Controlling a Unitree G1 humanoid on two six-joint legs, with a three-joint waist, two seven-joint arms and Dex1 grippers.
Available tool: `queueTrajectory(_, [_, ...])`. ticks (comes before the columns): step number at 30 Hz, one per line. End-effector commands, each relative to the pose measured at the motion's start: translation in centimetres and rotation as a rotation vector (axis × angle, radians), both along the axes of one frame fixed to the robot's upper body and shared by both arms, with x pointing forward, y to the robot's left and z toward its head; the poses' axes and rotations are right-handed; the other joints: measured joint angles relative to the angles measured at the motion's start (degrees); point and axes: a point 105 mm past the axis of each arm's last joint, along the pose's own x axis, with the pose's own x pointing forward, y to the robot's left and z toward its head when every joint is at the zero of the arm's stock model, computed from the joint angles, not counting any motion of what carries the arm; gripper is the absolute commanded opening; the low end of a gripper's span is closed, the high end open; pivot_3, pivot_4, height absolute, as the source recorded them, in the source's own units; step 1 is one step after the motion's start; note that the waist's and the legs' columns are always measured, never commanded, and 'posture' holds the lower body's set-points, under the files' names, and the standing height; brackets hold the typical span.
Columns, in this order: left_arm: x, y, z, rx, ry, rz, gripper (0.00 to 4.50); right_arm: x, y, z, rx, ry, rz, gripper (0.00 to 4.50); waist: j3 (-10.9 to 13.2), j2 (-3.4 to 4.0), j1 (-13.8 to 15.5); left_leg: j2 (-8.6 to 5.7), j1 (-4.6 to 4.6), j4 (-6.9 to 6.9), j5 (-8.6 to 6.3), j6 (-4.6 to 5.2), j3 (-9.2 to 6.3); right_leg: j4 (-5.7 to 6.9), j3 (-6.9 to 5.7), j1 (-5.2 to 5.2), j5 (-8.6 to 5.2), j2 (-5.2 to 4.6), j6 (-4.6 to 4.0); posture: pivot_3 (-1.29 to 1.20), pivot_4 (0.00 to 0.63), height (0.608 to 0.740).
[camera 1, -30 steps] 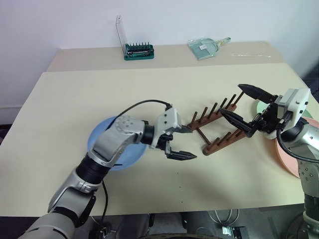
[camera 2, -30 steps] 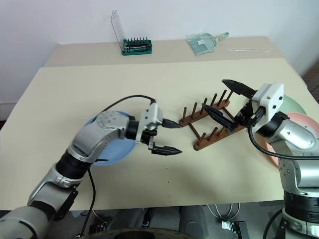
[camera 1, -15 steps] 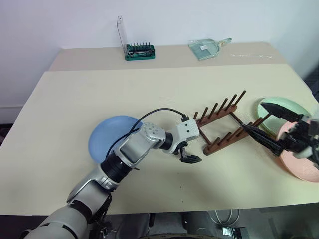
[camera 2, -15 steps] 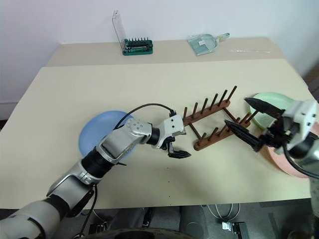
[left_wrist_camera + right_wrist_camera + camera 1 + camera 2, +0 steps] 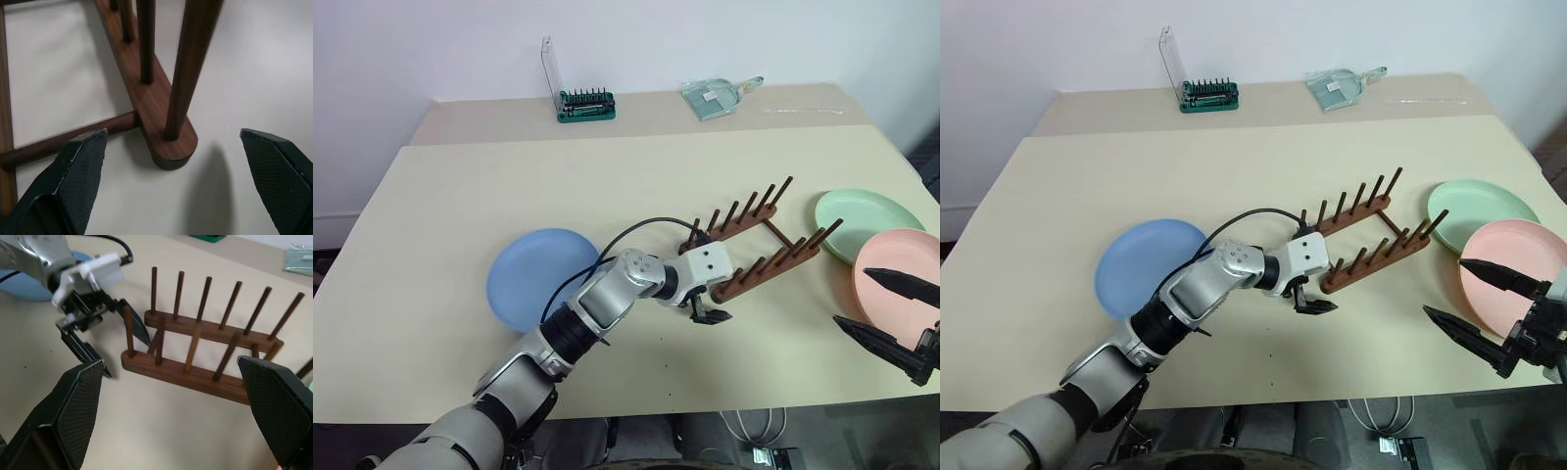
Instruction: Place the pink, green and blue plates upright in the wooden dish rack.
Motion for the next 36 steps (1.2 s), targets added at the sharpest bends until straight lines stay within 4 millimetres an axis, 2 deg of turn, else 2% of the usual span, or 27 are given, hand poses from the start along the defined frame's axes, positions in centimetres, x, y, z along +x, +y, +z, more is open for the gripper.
queueTrajectory(1, [0.3, -1.1, 0.0, 0.047, -0.06, -0.004, 4.5, -0.2, 0.2, 1.0, -0.023, -0.047, -0.007, 4.46, 0.01, -0.01, 0.07, 0.0, 0.01, 0.0, 0.0, 0.0, 0.0, 0.0, 0.0, 0.0, 0.0, 0.0, 0.0, 0.0, 0.15, 0.74])
queueTrajectory(8, [0.6, -1.8, -0.7, 0.065, -0.072, 0.043, 4.5, 0.1, 0.5, 1.3, -0.02, -0.061, -0.009, 4.46, 0.01, -0.01, 0.17, -0.01, 0.01, 0.02, -0.01, 0.02, 0.0, -0.04, 0.0, 0.0, 0.02, -0.01, 0.04, 0.0, 0.15, 0.74])
queueTrajectory(11, [0.3, -2.2, -0.9, 0.043, -0.022, 0.064, 3.68, 0.3, 0.5, 1.3, -0.03, -0.066, -0.015, 4.5, 0.01, -0.02, 0.23, -0.02, 0.01, 0.04, -0.01, 0.03, 0.0, -0.04, 0.0, 0.01, 0.02, -0.01, 0.05, 0.0, 0.15, 0.74])
queueTrajectory(12, [0.2, -2.3, -0.9, 0.046, -0.027, 0.064, 3.28, 0.3, 0.5, 1.3, -0.029, -0.067, -0.016, 4.5, 0.01, -0.02, 0.21, -0.02, 0.01, 0.04, -0.02, 0.03, 0.0, -0.05, 0.0, 0.01, 0.03, -0.01, 0.05, 0.0, 0.15, 0.74])
queueTrajectory(16, [0.6, -2.1, -0.8, 0.047, -0.045, 0.092, 1.21, 0.5, 0.8, 1.5, -0.026, -0.073, -0.012, 4.5, 0.01, -0.01, 0.09, -0.01, 0.0, 0.03, -0.02, 0.03, 0.0, -0.04, 0.0, 0.01, 0.03, 0.0, 0.06, 0.0, 0.15, 0.74])
queueTrajectory(17, [0.9, -2.1, -0.7, 0.038, -0.046, 0.112, 0.83, 0.6, 0.8, 1.5, -0.029, -0.074, -0.011, 4.5, 0.0, 0.0, 0.08, -0.01, 0.0, 0.03, -0.02, 0.03, 0.01, -0.03, 0.0, 0.03, 0.03, 0.0, 0.06, 0.0, 0.15, 0.74])
queueTrajectory(22, [1.4, -1.6, -0.5, 0.034, -0.041, 0.136, 0.78, 1.1, 0.9, 1.7, -0.033, -0.085, -0.007, 4.5, 0.0, -0.01, 0.04, 0.0, 0.0, 0.04, -0.02, 0.03, 0.04, -0.03, 0.01, 0.03, 0.03, 0.0, 0.06, 0.0, 0.15, 0.74])
queueTrajectory(31, [6.6, 2.0, 2.1, -0.023, -0.129, 0.323, 0.78, 1.5, 1.4, 1.7, -0.028, -0.091, 0.004, 4.5, -0.01, 0.01, -0.13, 0.03, 0.06, 0.04, -0.01, 0.02, 0.07, 0.0, 0.01, 0.01, 0.04, 0.02, 0.07, 0.0, 0.15, 0.74])
queueTrajectory(34, [6.9, 2.2, 3.1, -0.044, -0.188, 0.251, 0.78, 1.7, 1.6, 1.7, -0.028, -0.093, 0.011, 4.5, -0.01, 0.02, -0.01, 0.03, 0.06, 0.04, 0.01, -0.01, 0.05, 0.01, 0.02, -0.12, 0.05, 0.02, 0.05, 0.0, 0.15, 0.74])
queueTrajectory(36, [6.4, 2.1, 3.6, -0.075, -0.141, 0.14, 0.78, 2.1, 1.9, 1.8, -0.03, -0.095, 0.025, 4.5, -0.03, 0.05, 0.1, 0.01, 0.04, 0.04, 0.15, -0.27, 0.06, -0.01, 0.03, -0.14, 0.1, 0.01, -0.04, 0.0, 0.15, 0.74])
